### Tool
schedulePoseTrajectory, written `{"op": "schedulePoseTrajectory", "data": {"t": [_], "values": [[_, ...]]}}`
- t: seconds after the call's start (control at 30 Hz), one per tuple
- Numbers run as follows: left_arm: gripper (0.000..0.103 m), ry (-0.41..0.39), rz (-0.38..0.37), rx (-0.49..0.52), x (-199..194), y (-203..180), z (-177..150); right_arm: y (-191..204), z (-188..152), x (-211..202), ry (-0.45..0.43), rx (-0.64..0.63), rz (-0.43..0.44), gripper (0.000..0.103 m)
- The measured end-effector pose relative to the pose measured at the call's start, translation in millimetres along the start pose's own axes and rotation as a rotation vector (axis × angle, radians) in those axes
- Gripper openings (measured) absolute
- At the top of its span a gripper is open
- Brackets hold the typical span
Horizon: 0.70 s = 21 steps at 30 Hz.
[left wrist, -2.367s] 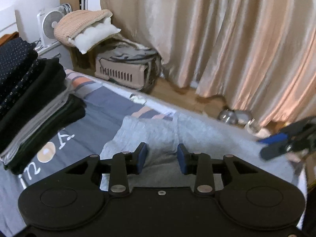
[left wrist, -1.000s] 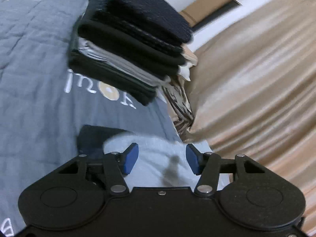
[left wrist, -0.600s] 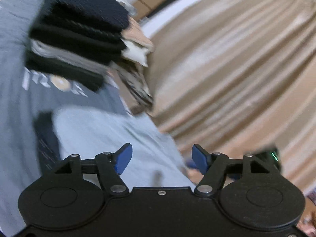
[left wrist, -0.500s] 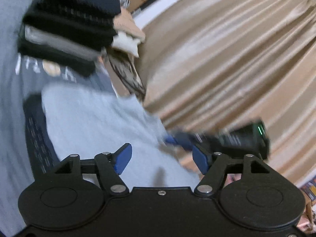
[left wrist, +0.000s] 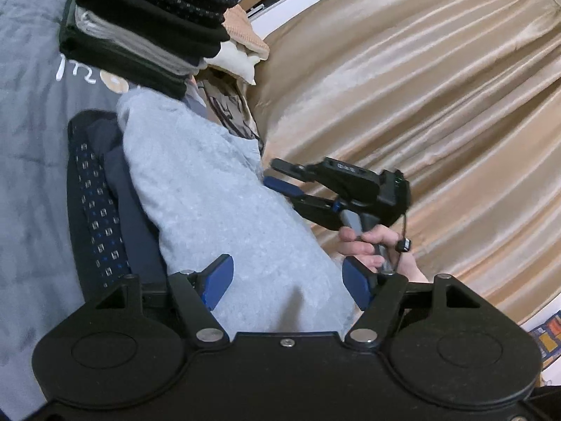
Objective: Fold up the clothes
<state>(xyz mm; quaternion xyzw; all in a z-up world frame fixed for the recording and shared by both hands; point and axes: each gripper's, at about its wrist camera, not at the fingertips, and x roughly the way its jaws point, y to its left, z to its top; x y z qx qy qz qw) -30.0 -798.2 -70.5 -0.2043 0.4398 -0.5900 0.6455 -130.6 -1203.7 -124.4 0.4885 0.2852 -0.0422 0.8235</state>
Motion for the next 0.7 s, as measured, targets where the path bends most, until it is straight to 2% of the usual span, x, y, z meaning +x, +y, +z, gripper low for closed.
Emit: {"op": "schedulePoseTrajectory", "data": {"t": [0.13,0.23,0.3,0.47,0.57,0.67,0.7], "values": [[0.069,0.008,-0.033,0.000,1,-5,-9,25,-14,-34,-0.013,-0.079,0.117,0.032],[0.069,0.013,-0.058,0.001,2,-10,-16,46,-41,-54,0.028,-0.173,0.204,0.036],[0.069,0.017,-0.075,0.001,3,-12,-21,48,-58,-62,0.067,-0.204,0.230,0.037],[0.071,0.027,-0.117,0.001,5,-19,-32,28,-103,-80,0.120,-0.181,0.257,0.037],[0.071,0.068,-0.124,-0.025,17,-15,-46,13,-130,-89,0.151,-0.161,0.276,0.037],[0.071,0.129,-0.097,-0.051,30,-4,-60,-9,-140,-85,0.172,-0.131,0.209,0.037],[0.071,0.146,-0.077,-0.059,32,1,-65,-18,-141,-84,0.173,-0.112,0.197,0.033]]}}
